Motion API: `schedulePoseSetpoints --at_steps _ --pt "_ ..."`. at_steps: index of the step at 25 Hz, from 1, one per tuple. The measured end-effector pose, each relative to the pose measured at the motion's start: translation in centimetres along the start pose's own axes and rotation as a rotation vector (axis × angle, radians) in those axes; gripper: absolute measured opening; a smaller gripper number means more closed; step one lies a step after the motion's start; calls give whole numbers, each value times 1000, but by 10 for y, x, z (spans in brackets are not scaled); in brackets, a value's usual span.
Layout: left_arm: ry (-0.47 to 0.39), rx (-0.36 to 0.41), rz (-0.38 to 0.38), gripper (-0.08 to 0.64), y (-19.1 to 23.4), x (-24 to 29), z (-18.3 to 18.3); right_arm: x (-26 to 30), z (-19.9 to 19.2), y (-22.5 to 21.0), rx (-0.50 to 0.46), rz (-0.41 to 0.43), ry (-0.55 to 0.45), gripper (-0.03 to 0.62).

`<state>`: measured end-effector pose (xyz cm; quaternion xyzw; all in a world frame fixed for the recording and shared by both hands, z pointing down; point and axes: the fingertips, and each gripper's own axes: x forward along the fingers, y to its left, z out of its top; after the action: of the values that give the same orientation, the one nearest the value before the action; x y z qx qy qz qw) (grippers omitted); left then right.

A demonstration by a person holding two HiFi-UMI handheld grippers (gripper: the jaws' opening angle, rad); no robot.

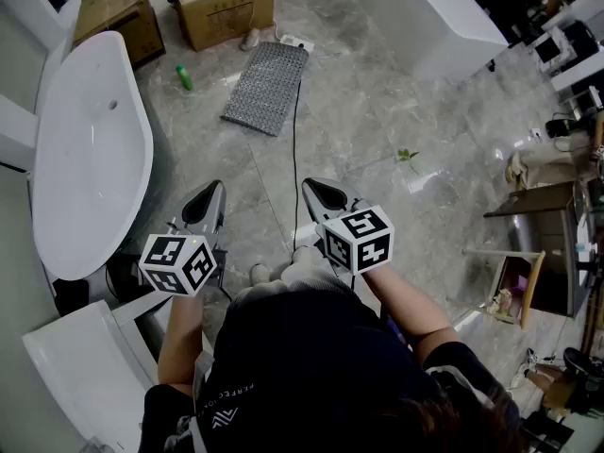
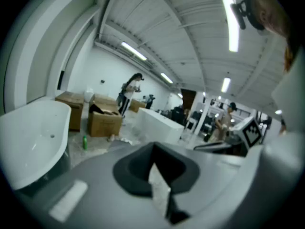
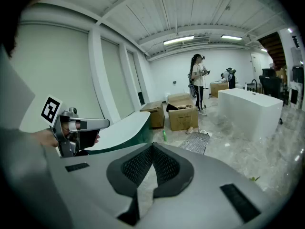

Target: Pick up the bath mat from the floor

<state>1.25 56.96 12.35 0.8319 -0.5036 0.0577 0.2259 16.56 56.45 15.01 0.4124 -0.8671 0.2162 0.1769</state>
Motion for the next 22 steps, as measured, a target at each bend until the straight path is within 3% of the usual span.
schedulePoseSetpoints --at_steps 6,13,22 --pt "-28 -23 -4 6 -18 17 -1 -5 -1 -22 25 26 -8 -2" --pt "-26 -10 34 6 -31 37 2 -1 4 -42 5 125 -17 -2" --pt "-22 -35 84 6 -31 45 3 11 8 -61 7 152 -19 -2"
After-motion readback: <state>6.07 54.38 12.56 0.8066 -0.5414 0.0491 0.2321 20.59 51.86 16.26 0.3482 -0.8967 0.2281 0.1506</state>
